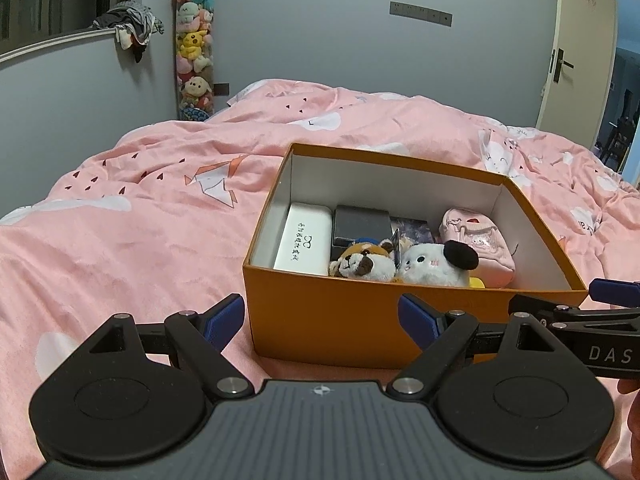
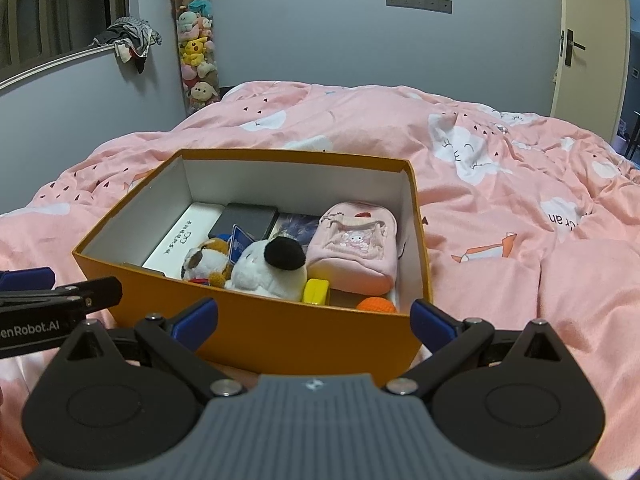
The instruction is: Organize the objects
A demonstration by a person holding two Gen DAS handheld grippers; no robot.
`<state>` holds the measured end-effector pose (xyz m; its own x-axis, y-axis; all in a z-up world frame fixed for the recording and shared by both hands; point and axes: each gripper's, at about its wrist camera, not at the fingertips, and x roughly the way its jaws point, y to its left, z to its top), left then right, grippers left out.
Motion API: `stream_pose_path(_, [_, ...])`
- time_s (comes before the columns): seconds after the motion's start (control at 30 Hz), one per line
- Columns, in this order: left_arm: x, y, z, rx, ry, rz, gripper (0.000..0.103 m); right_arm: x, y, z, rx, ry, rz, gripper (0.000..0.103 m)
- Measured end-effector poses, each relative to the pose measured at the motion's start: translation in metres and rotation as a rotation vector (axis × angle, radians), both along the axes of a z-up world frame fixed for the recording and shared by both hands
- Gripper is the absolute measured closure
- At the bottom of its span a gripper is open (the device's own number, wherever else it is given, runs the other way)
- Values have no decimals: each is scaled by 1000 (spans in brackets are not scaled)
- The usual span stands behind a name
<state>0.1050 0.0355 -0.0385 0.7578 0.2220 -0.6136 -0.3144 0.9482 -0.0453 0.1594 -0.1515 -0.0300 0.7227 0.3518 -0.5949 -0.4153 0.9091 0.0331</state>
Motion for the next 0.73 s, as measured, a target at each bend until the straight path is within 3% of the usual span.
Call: stream_pose_path(0.73, [1,-4,-2,26,10,-10,2,1,-2,-3,4,27,-10,1])
